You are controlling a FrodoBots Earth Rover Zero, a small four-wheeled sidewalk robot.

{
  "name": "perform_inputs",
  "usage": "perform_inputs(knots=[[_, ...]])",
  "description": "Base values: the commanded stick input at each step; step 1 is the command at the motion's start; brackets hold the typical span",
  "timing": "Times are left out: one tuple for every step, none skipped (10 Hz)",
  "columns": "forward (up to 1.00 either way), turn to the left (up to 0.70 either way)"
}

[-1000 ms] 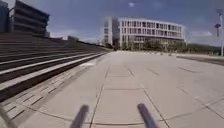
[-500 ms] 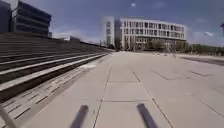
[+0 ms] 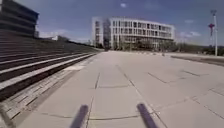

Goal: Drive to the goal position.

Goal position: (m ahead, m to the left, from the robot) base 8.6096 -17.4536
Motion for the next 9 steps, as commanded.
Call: perform_inputs(knots=[[0.70,0.00],[0.70,0.00],[0.70,0.00],[0.70,0.00],[0.70,0.00],[0.70,0.00],[0.70,0.00],[0.70,0.00],[0.70,0.00]])
